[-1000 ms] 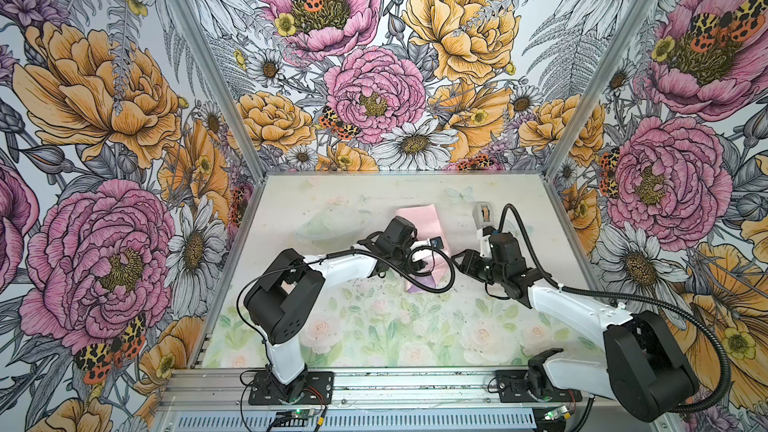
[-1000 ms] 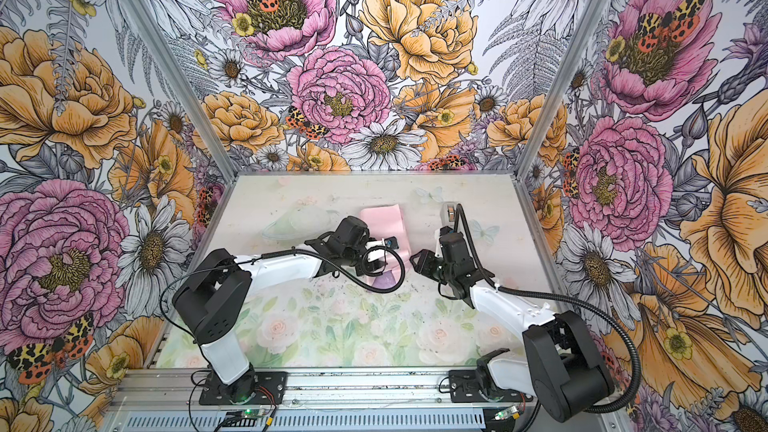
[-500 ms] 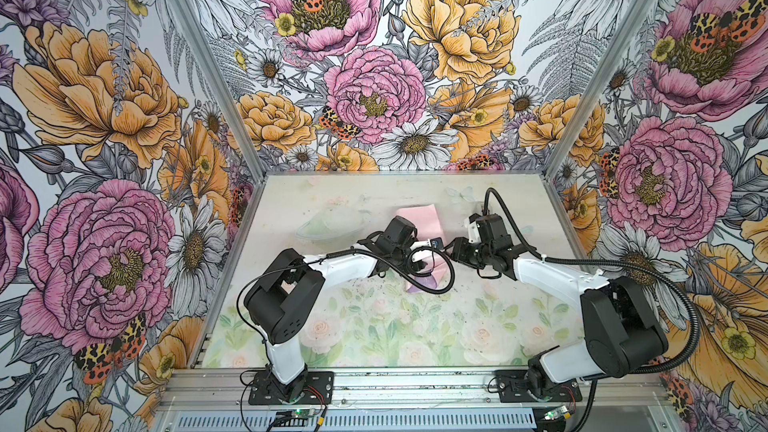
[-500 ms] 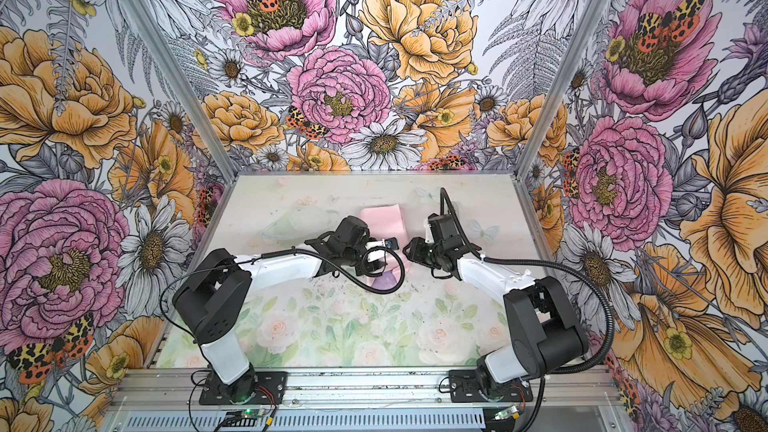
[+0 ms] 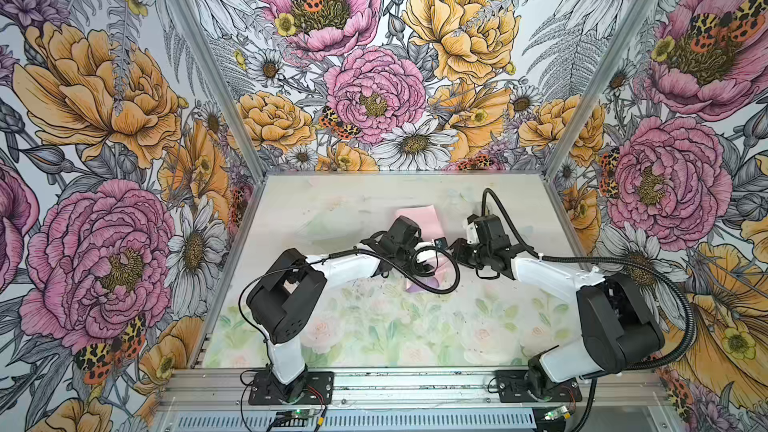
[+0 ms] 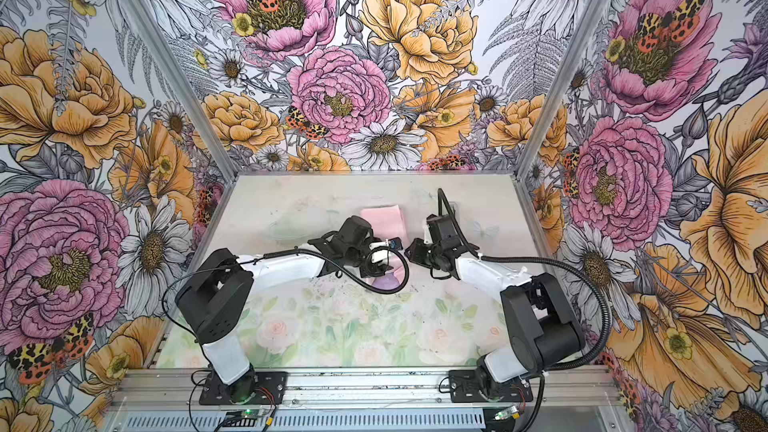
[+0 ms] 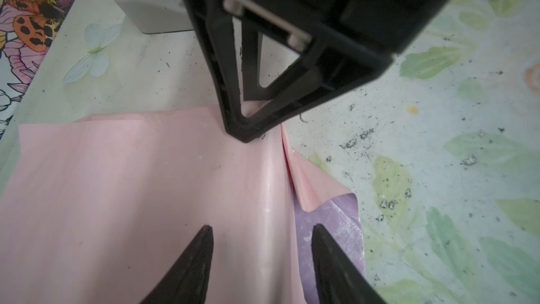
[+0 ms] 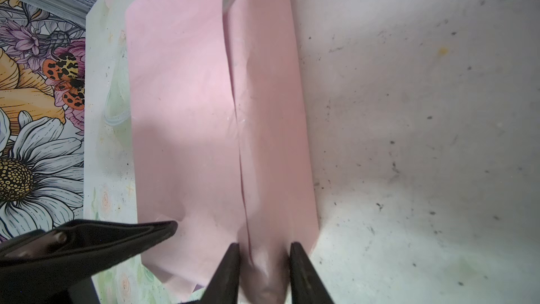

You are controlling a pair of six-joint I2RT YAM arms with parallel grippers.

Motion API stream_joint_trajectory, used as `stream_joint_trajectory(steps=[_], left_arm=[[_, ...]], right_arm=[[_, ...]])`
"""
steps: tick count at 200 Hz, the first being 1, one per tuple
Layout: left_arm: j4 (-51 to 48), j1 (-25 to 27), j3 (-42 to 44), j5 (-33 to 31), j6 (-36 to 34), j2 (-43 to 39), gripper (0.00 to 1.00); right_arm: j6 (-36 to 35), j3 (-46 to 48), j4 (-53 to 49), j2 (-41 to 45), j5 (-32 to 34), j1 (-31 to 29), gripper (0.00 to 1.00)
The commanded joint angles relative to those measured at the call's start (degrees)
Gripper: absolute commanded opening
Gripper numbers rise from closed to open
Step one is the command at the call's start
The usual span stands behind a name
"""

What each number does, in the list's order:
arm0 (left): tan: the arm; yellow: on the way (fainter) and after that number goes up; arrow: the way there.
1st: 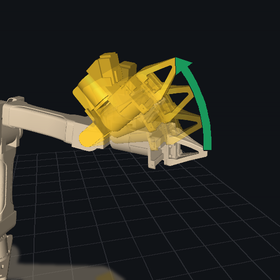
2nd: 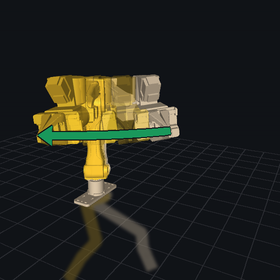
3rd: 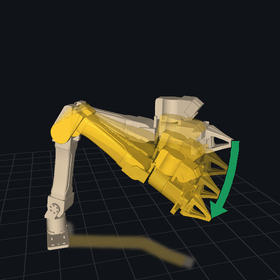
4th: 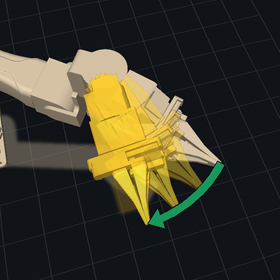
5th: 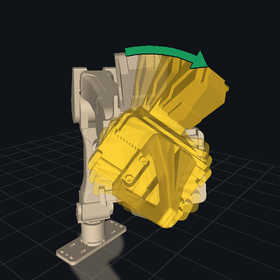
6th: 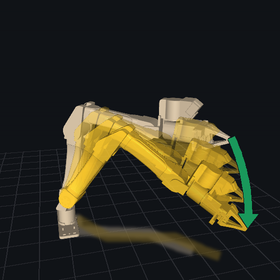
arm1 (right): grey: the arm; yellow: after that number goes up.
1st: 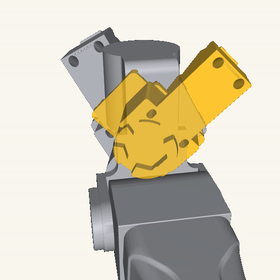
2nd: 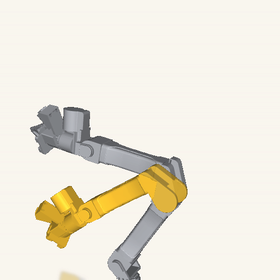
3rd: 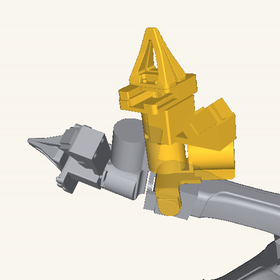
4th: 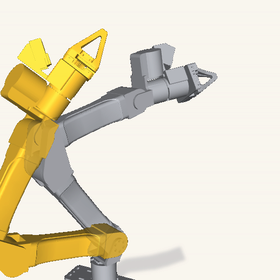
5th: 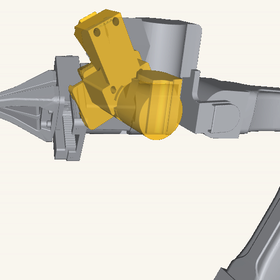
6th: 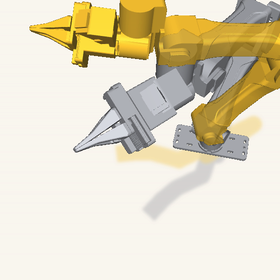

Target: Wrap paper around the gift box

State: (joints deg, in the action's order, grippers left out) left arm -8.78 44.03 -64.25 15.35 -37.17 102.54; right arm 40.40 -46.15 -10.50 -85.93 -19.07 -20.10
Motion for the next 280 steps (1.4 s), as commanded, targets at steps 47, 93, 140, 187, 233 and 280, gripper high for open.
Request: stream_joint_trajectory(steps=[47,93,140,187,233,280], left_arm=[[2.0,0.2,-2.4,2.0,3.1,4.3,0.49],[0.6,0.3,-2.0,0.4,1.5,6.2,0.36],[0.5,0.4,-0.5,-0.5,0.0,6.1,0.34],[0.7,0.3,0.2,-1.1,-0.7,5.7,0.34],[0.9,0.4,-0.1,-0.4,-0.4,6.0,0.34],[1.0,0.4,0.0,-0.5,-0.6,5.8,0.34]], right_arm=[[-1.1,2.0,-2.5,0.5,3.9,0.2,0.3],[-0.8,1.9,-2.4,2.3,3.7,0.2,0.32],[2.0,4.1,-2.4,10.0,1.3,2.6,0.41],[9.4,11.0,-0.2,11.7,2.5,2.4,0.28],[13.0,12.8,6.6,8.9,5.1,-1.2,0.18],[14.5,11.6,11.6,4.6,6.5,-3.9,0.14]])
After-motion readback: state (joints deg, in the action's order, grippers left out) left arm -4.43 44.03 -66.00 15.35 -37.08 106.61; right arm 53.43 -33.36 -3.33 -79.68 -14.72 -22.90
